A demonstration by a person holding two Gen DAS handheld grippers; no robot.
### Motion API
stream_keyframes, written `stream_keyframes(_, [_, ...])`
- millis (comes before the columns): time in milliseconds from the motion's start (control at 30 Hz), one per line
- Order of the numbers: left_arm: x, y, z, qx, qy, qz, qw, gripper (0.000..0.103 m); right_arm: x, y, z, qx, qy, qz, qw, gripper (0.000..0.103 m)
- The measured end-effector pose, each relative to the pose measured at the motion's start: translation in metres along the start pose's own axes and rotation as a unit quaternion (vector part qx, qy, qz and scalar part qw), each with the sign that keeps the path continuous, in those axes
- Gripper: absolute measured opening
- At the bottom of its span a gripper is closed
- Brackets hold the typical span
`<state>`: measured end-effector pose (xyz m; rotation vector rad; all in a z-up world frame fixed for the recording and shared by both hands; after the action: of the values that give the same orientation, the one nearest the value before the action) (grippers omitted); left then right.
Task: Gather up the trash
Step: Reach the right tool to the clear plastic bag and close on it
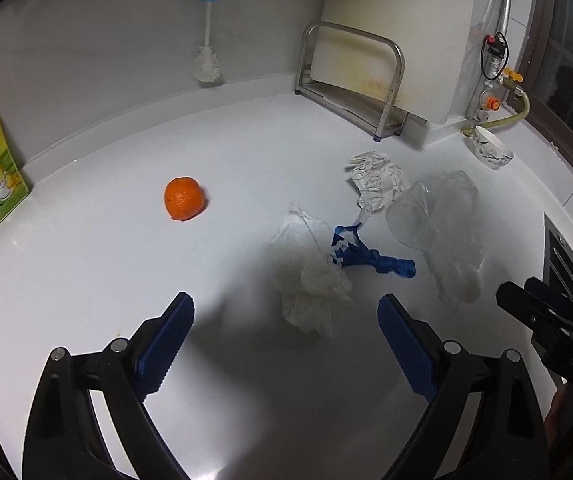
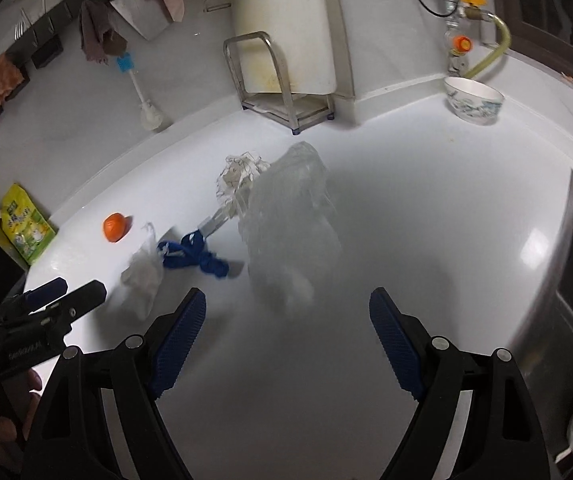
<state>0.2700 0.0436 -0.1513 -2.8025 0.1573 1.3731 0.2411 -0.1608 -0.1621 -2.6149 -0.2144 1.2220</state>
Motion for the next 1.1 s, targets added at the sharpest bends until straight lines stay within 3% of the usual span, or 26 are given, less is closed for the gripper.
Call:
stream_keyframes(200, [0.018,0.0,-0.009,0.004,-0.006,0.002,1.0,0.091,0.032,-0.003,-0.022,-0.016,-0.006,0.014,1.0,0.08])
stream_keyframes(467, [0.035,0.0,-0.007,0.003,-0.022,0.005,0.9997,0.091,0.065,0.004,-0.025,-0.023,-0.041,0.046,0.998,0.08])
stream_keyframes(667, [0.042,0.001,-0.007,0.0,-0.029,0.01,0.9995,0.091,0.066,0.004,-0.023,-0.033,-0.025,0.046,0.998,0.078])
stream_keyframes(867, [0.045,0.006,-0.009,0.002,-0.03,0.013,0.9995,0.091,0.064,0.002,-0.023,-0.031,-0.026,0.028,0.999,0.046])
stream_keyframes(1100, [0.052,0.004,-0.007,0.0,-0.034,0.007,0.9994,0.091,0.049,0.002,-0.024,-0.015,-0.003,0.012,1.0,0.036])
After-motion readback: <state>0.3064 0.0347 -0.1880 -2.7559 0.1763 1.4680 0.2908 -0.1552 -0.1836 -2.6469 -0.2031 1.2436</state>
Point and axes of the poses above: each gripper's, at about its wrist camera, not at the fingertips, and x roughly the way its jaws point, y to its right, z to its underside, the point moved 5 cm from there along x, roughly the way its jaws point, and after that the axes turned 5 degrees about -z, right-handed, at the moved point
